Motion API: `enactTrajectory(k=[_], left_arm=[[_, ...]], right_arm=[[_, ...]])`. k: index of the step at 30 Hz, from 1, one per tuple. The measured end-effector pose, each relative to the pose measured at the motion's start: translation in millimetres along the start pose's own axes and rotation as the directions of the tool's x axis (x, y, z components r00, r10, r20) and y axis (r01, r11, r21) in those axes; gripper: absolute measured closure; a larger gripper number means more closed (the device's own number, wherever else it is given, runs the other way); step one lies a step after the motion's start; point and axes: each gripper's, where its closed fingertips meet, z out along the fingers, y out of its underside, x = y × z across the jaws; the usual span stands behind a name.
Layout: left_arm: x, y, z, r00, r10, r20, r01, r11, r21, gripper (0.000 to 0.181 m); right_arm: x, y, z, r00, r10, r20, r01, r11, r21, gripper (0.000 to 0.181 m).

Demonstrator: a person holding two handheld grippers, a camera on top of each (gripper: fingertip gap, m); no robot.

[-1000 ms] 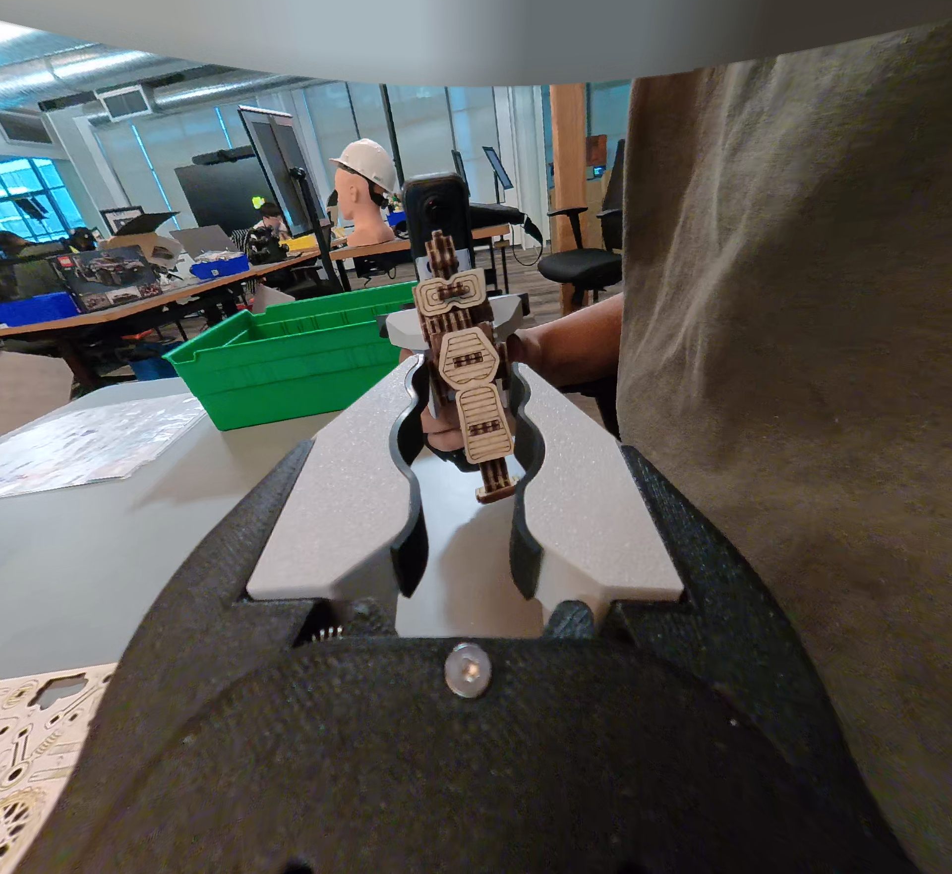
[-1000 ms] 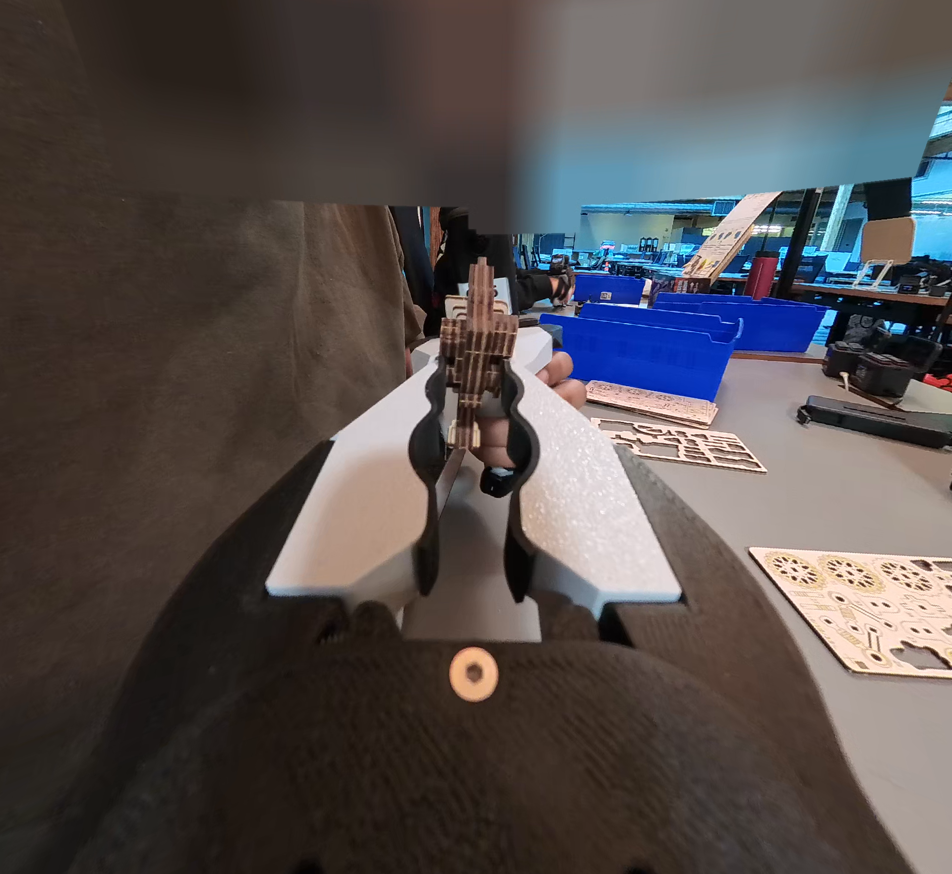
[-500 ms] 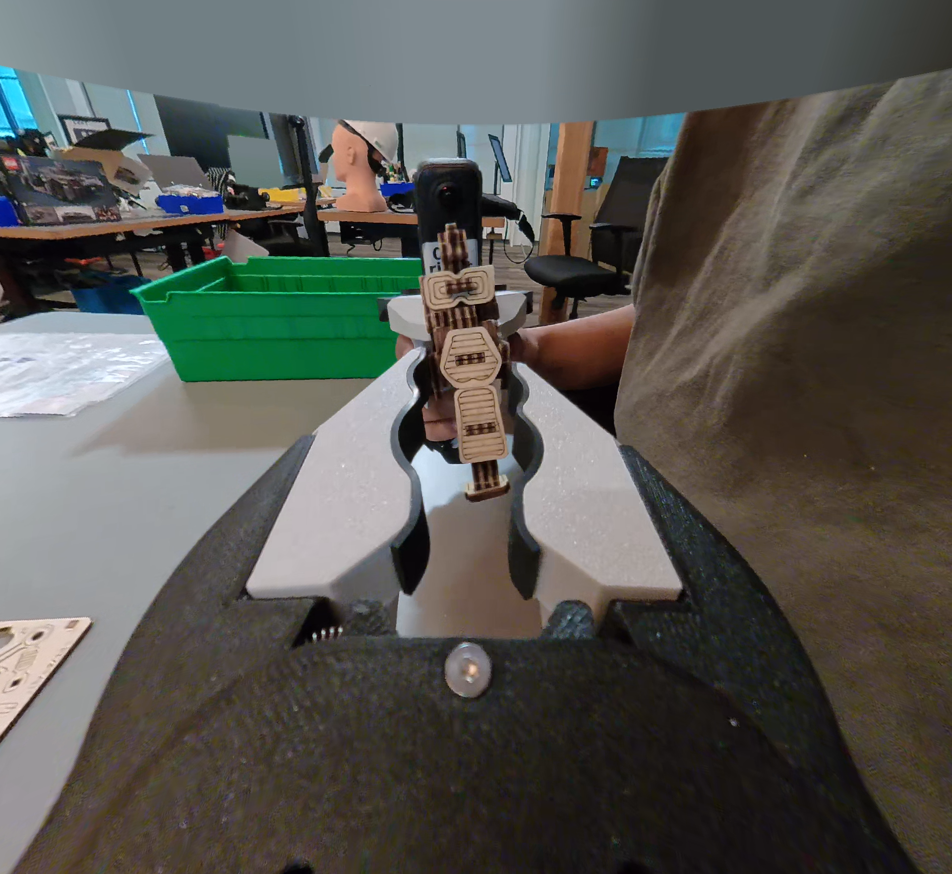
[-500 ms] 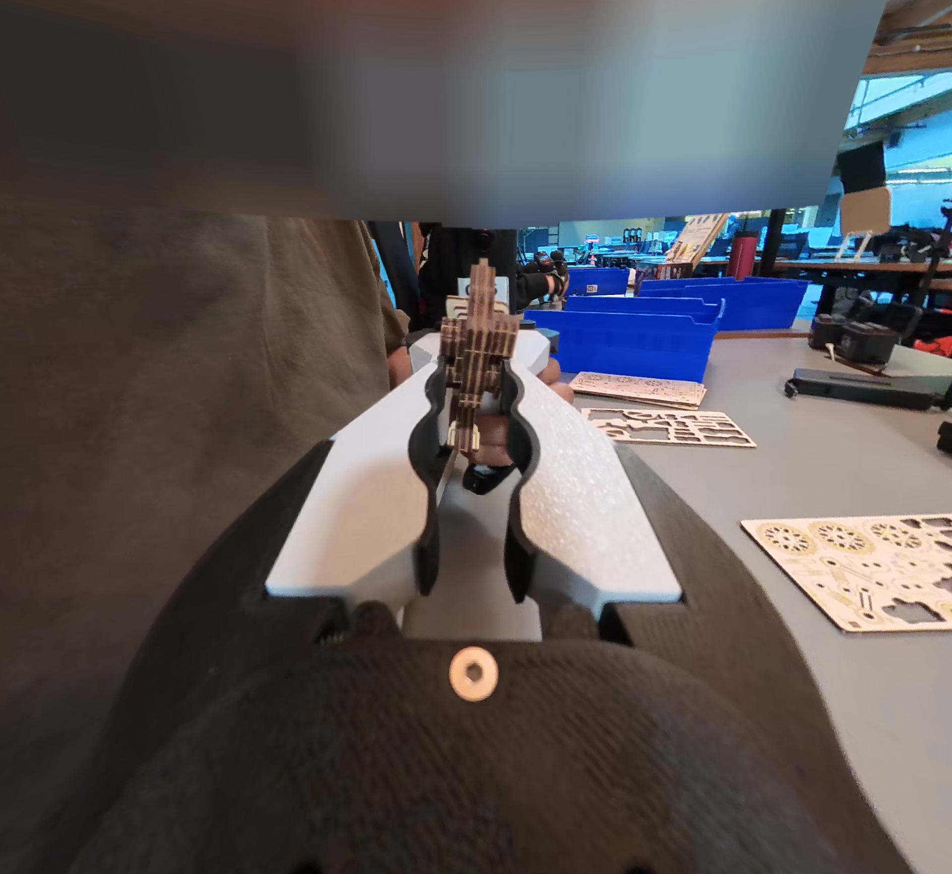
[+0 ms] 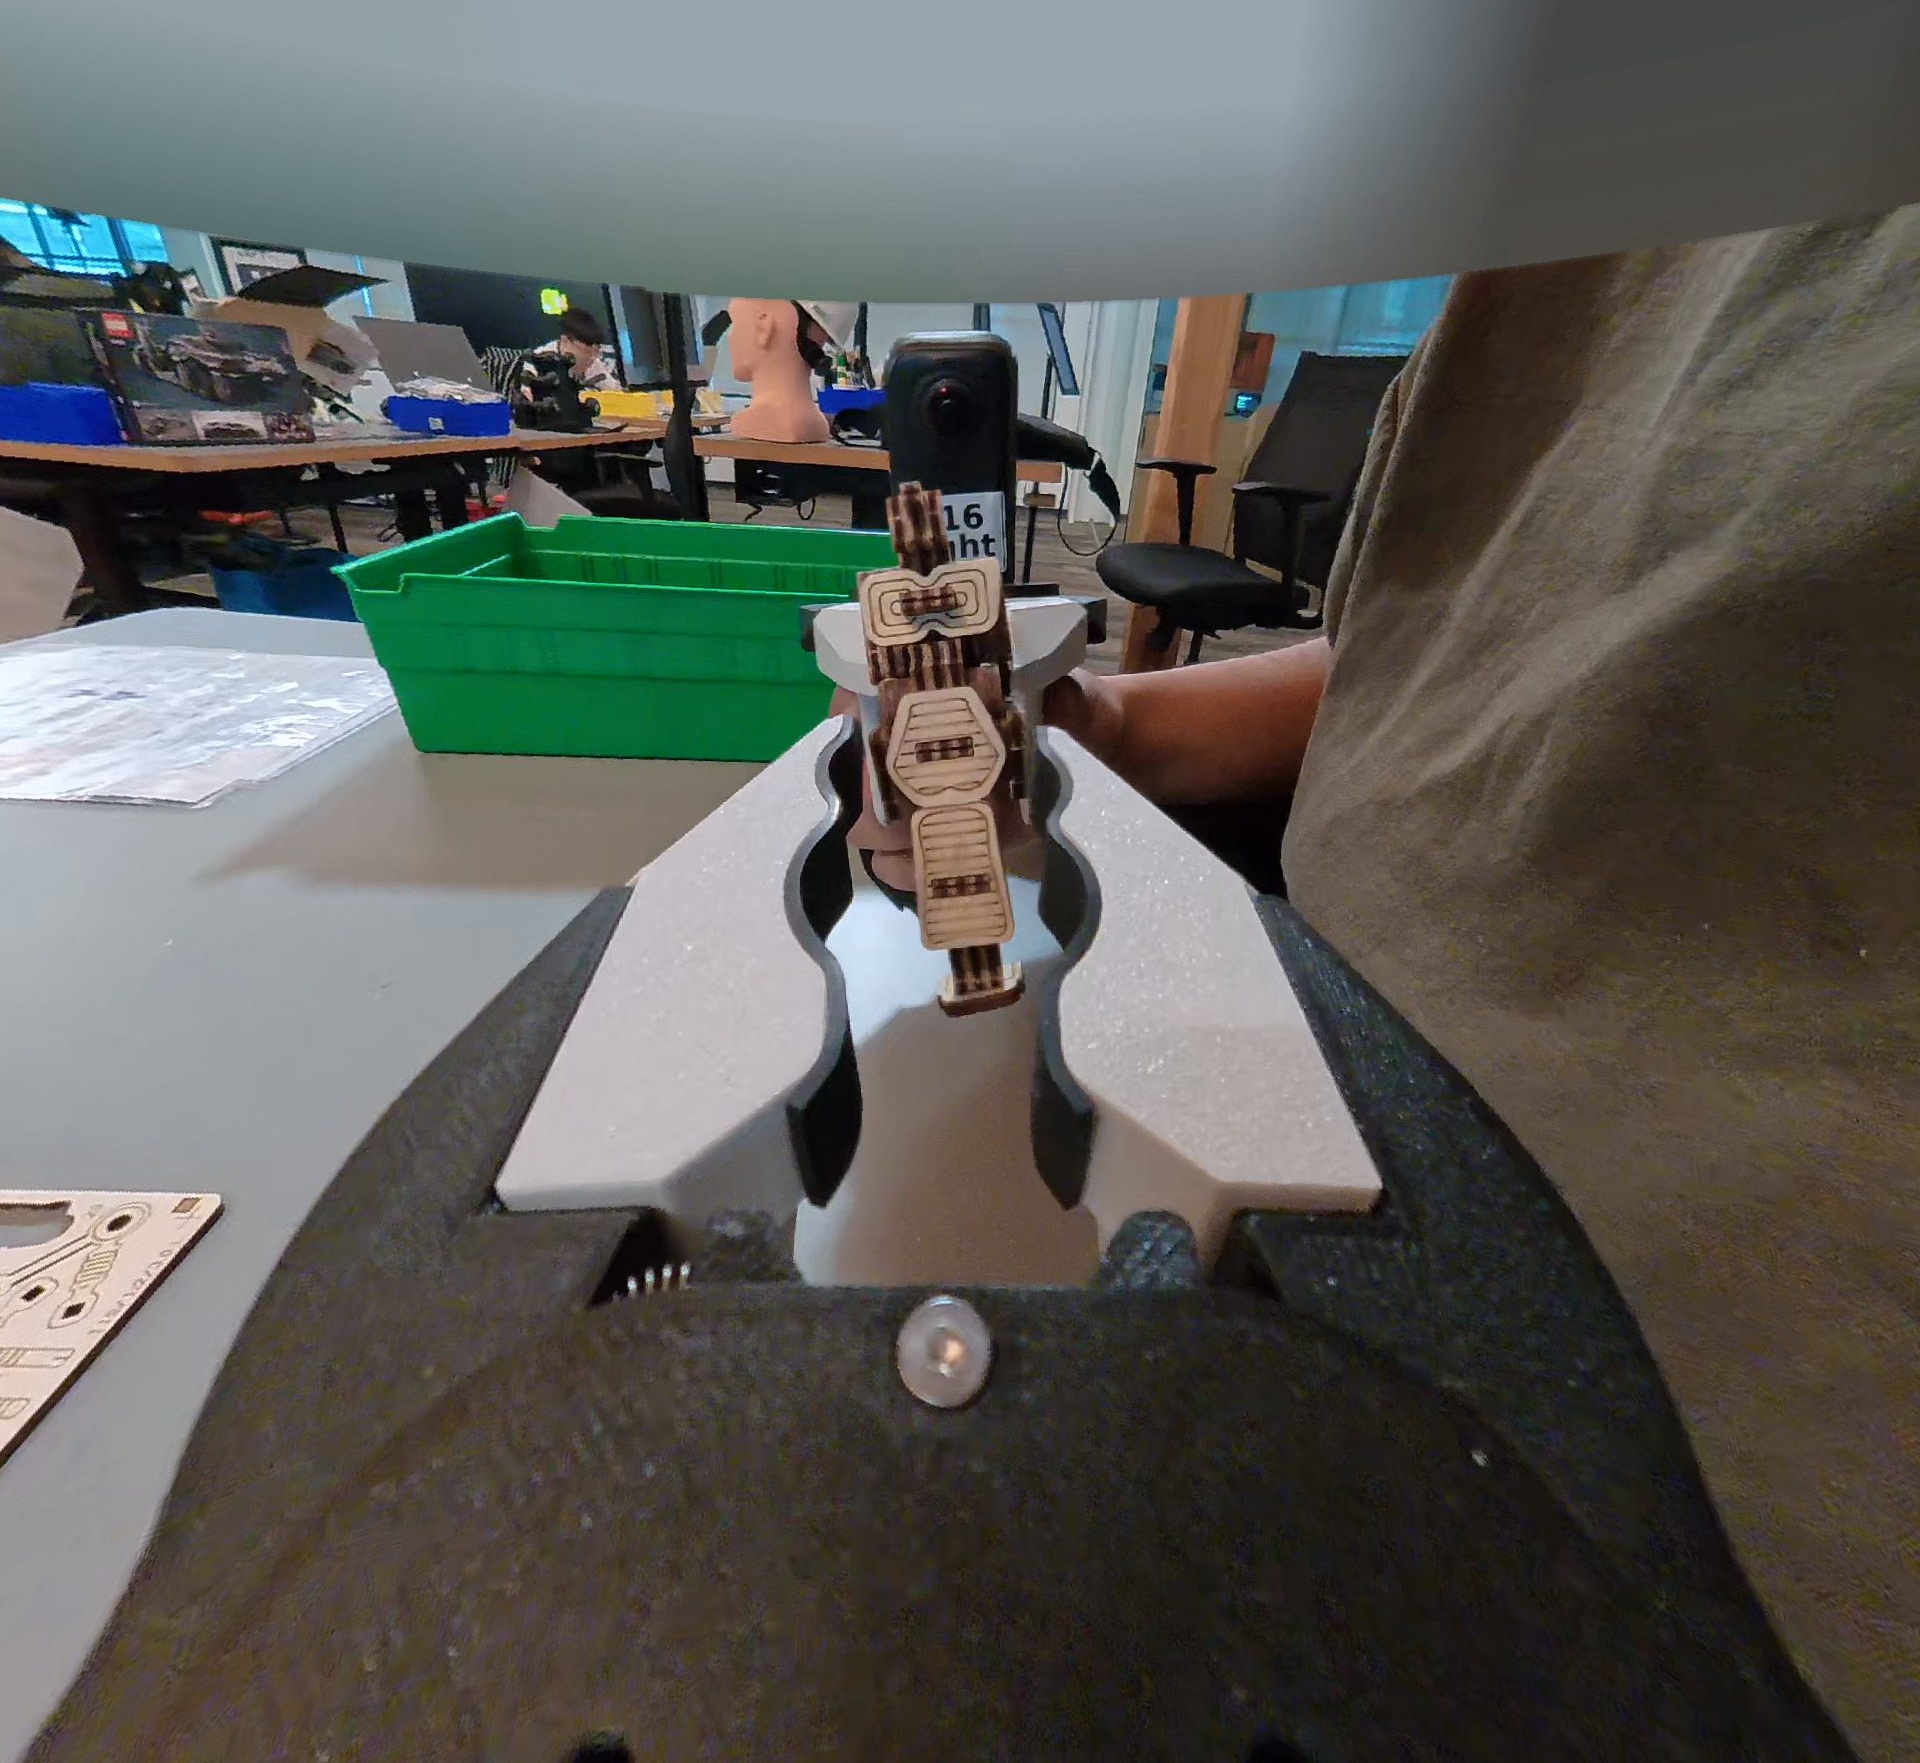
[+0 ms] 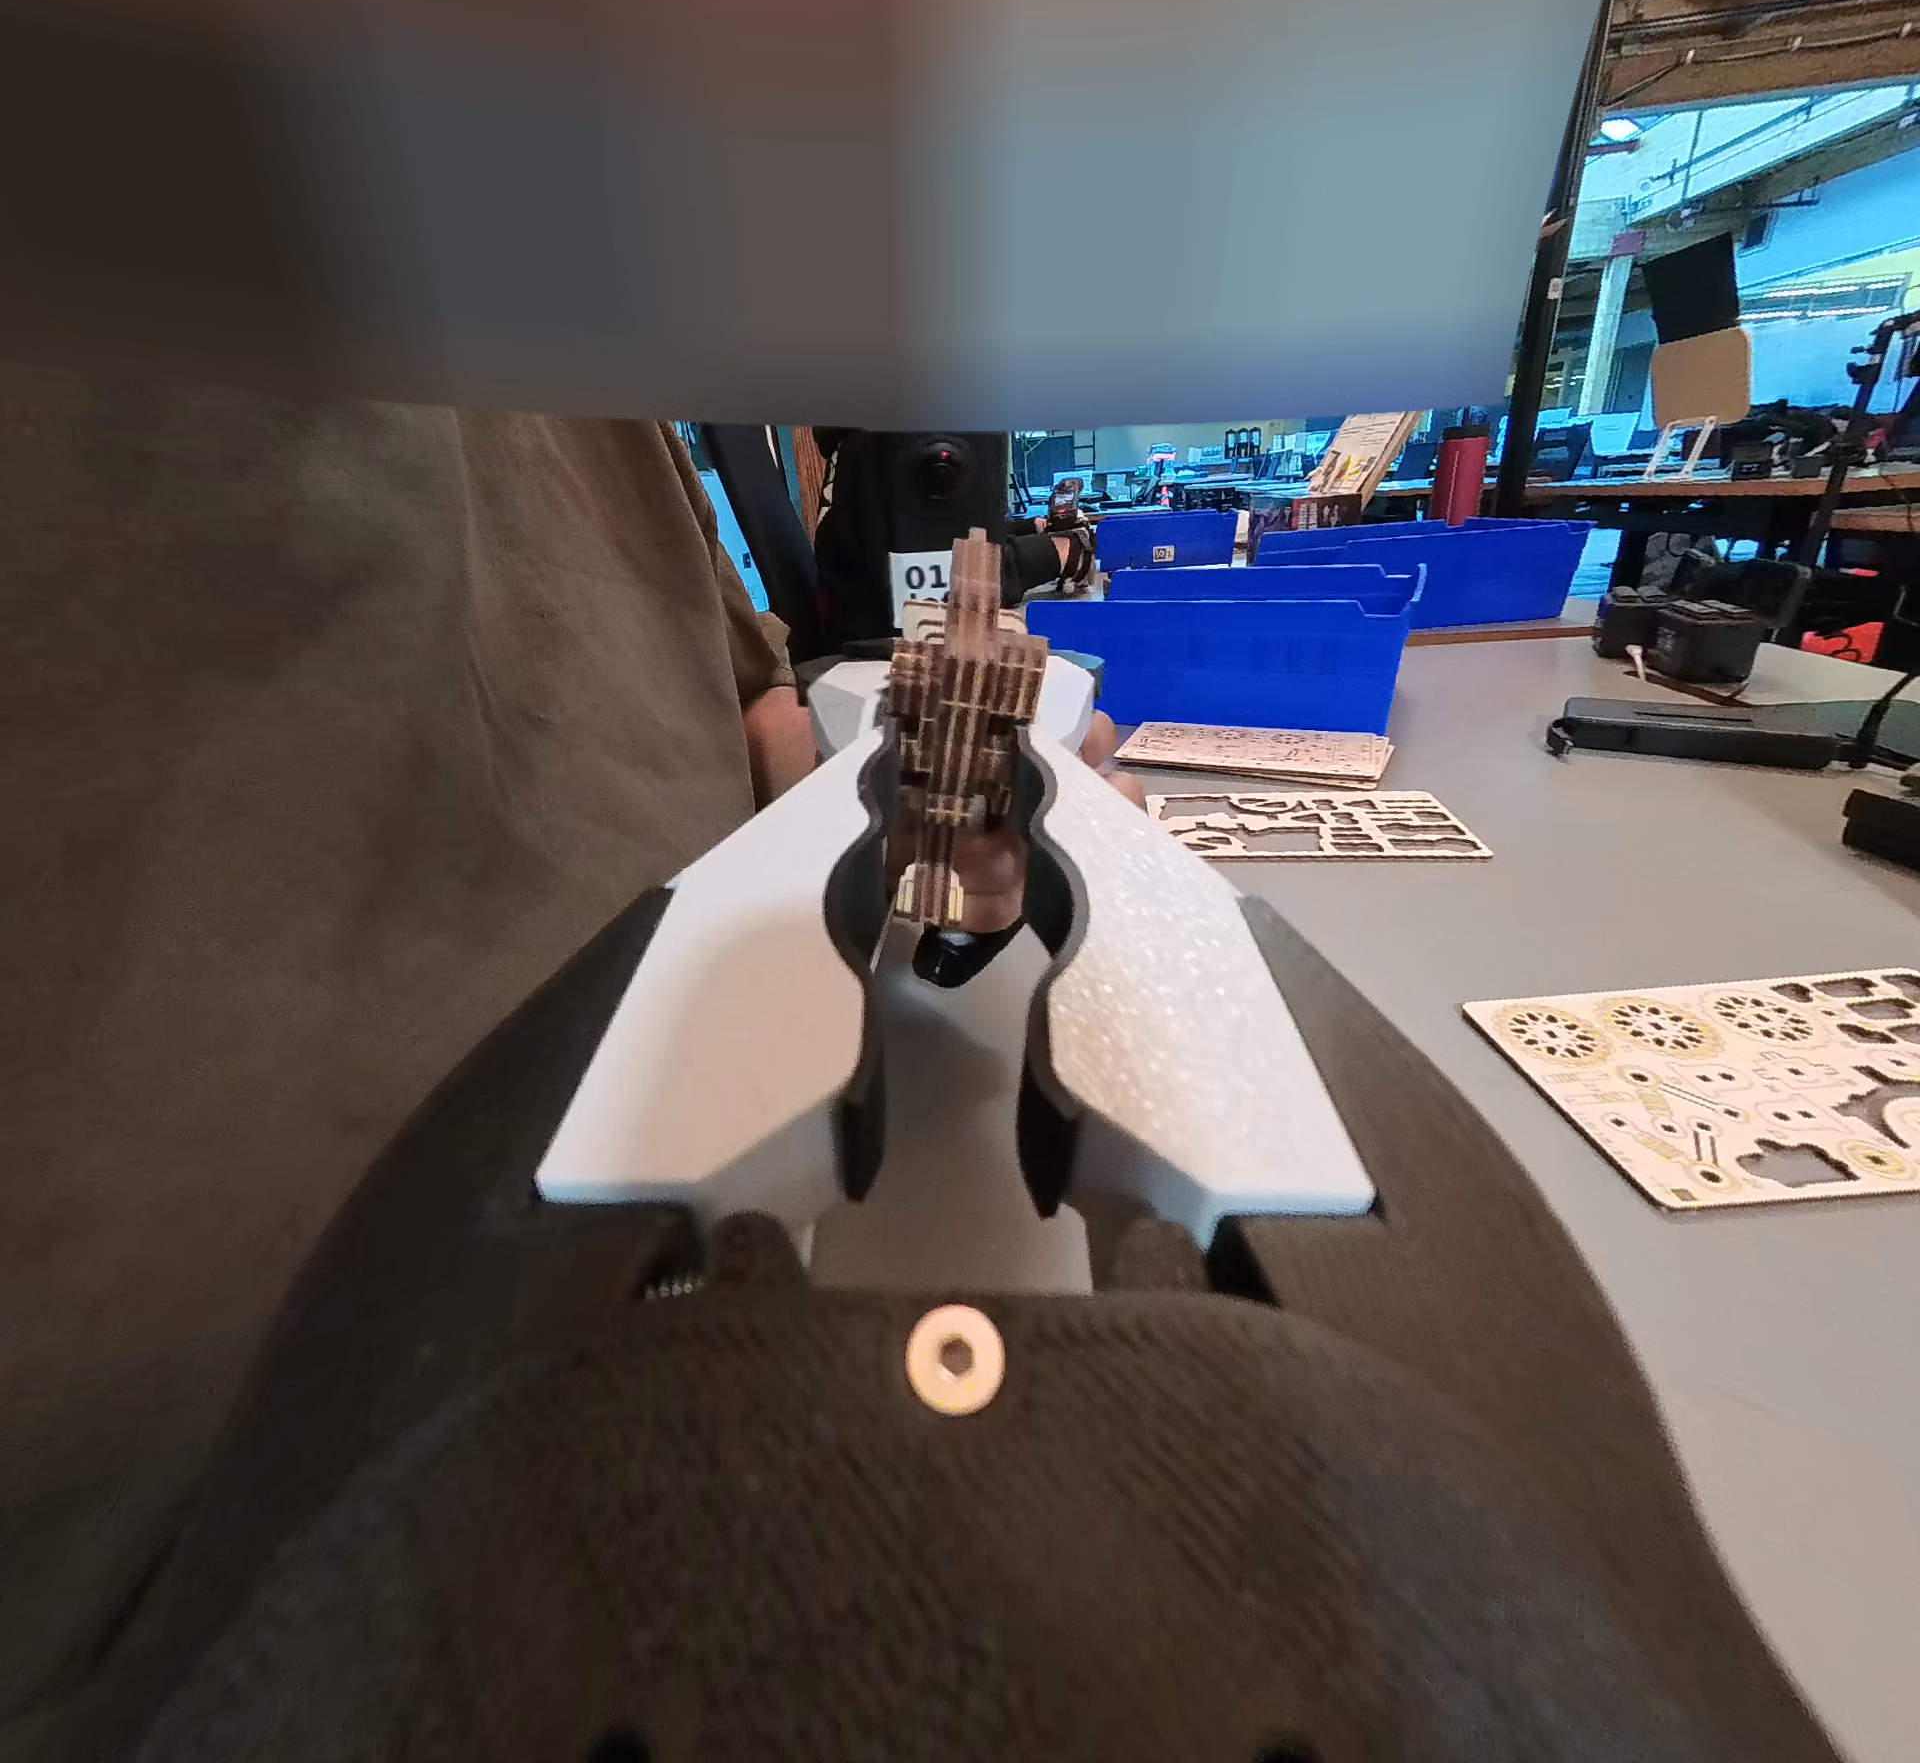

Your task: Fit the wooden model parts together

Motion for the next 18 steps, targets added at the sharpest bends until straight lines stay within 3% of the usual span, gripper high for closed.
enactTrajectory(k=[18], left_arm=[[-4.1,0.7,0.9,0.996,-0.091,-0.015,0.091,0.996,-0.012,0.156]], right_arm=[[5.6,-0.2,-1.3,1.0,0.006,-0.021,-0.006,1.0,0.004,0.162]])
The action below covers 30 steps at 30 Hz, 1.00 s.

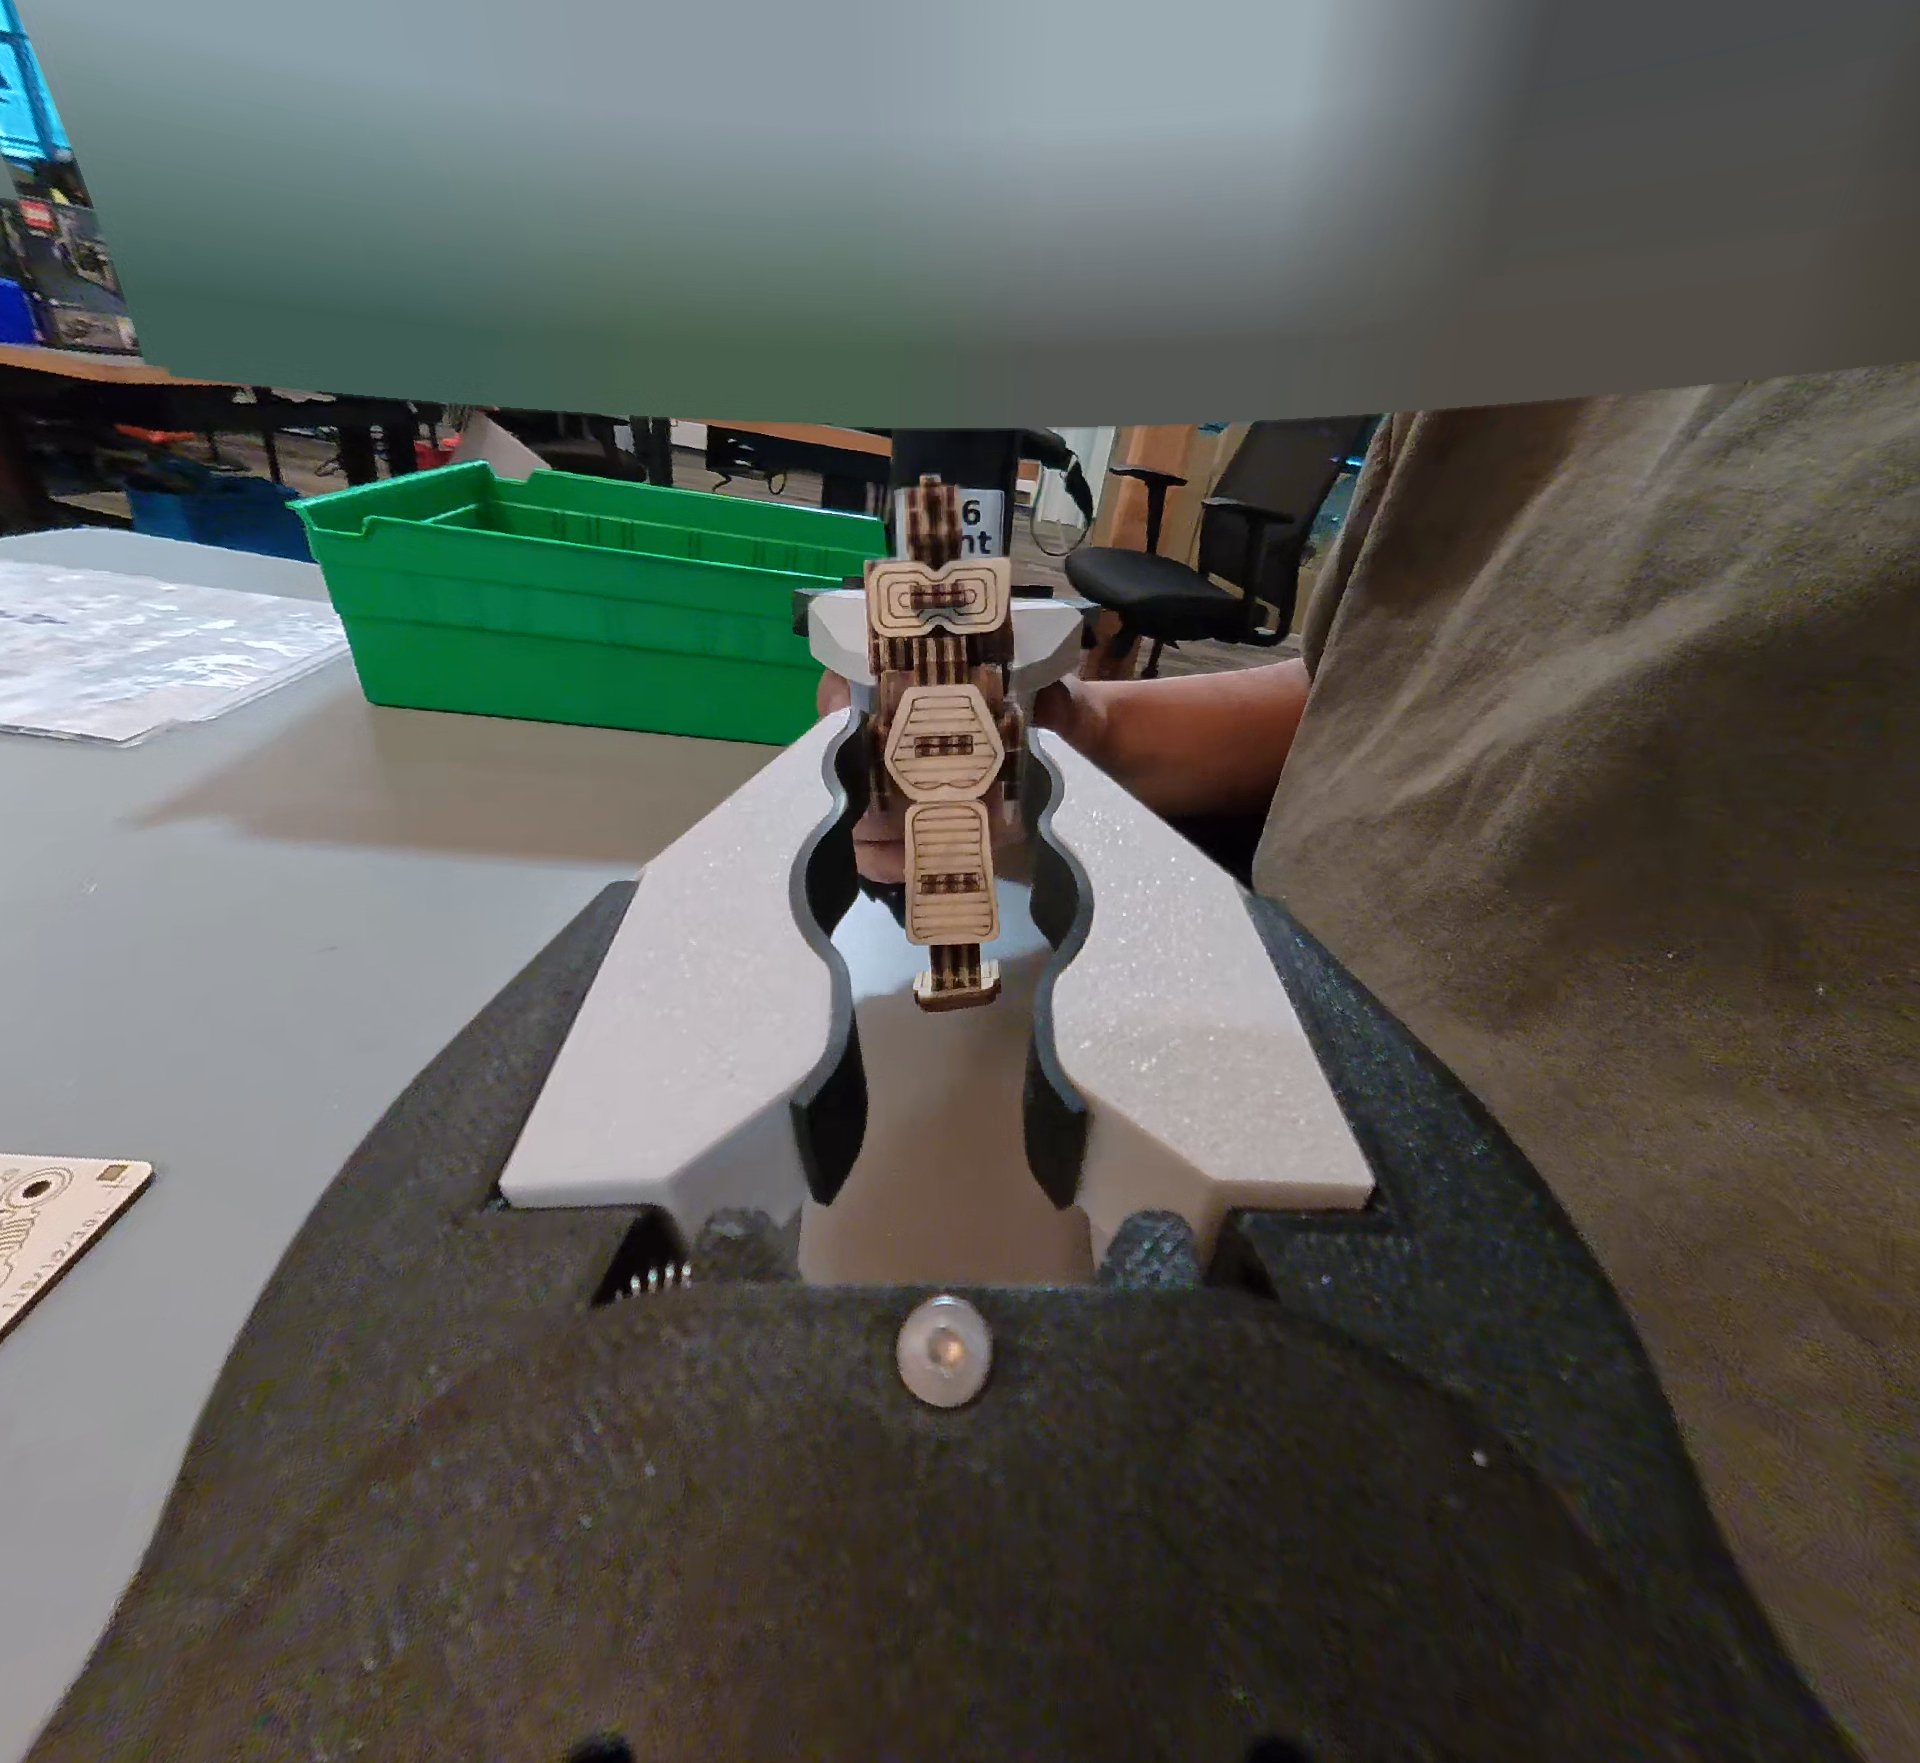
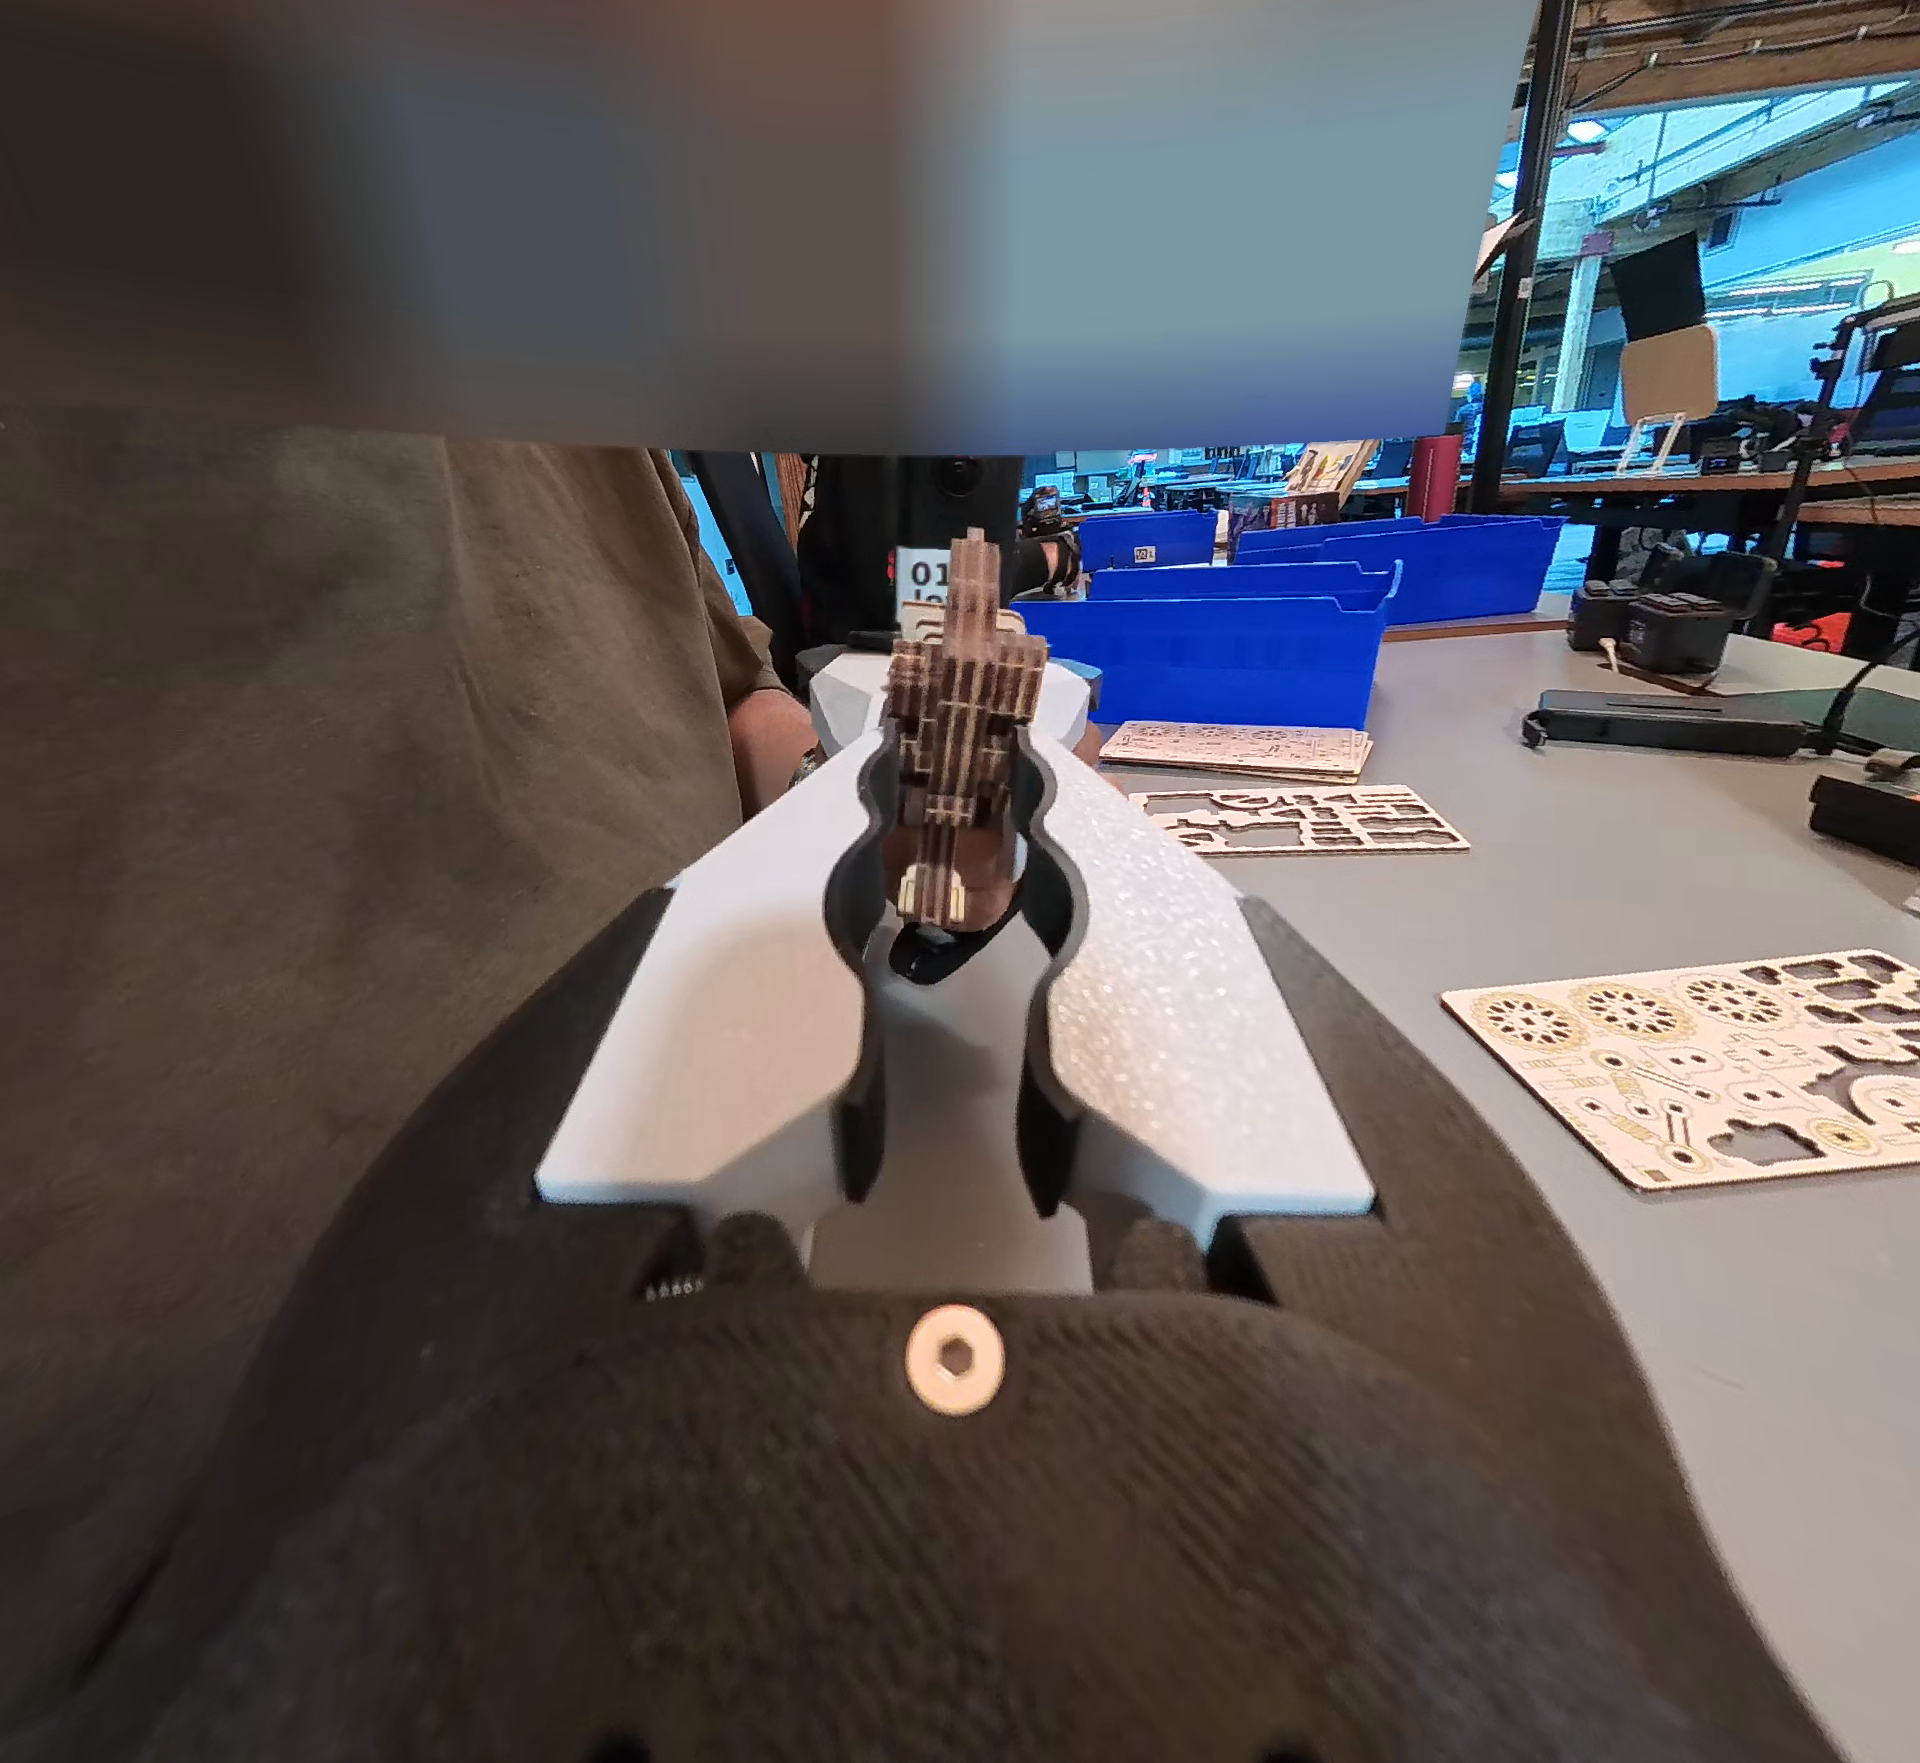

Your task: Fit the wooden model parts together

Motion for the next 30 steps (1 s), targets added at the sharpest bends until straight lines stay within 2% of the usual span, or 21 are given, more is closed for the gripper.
enactTrajectory(k=[3,5,8,15,23,26,30], left_arm=[[-0.4,1.5,0.3,0.999,0.043,0.026,-0.043,0.999,-0.003,0.155],[-0.9,2.9,0.2,0.997,0.065,0.034,-0.064,0.998,-0.01,0.146],[-3.4,5.3,-0.1,0.998,0.045,0.032,-0.044,0.999,-0.021,0.144],[-4.8,7.6,0.1,1.0,0.004,0.02,-0.004,0.999,-0.032,0.156],[-4.6,5.4,-1.7,1.0,0.022,0.018,-0.021,0.999,-0.026,0.157],[-9.3,4.9,-4.3,0.996,0.072,0.045,-0.07,0.997,-0.04,0.157],[-20.0,7.3,-10.8,0.97,0.221,0.098,-0.21,0.971,-0.11,0.157]], right_arm=[[0.0,-0.8,-0.1,1.0,-0.002,0.001,0.002,1.0,0.004,0.163],[0.8,-2.2,-0.8,1.0,-0.003,-0.004,0.003,1.0,0.011,0.163],[2.8,-4.7,-2.8,1.0,0.001,-0.014,0.0,1.0,0.023,0.163],[4.5,-4.4,-3.5,1.0,-0.009,-0.026,0.01,1.0,0.02,0.163],[4.9,-3.3,-3.6,0.998,-0.041,-0.043,0.041,0.999,0.013,0.163],[9.3,0.4,-7.7,0.995,-0.077,-0.069,0.075,0.997,-0.024,0.158],[20.6,6.0,-17.1,0.982,-0.14,-0.126,0.13,0.988,-0.089,0.152]])
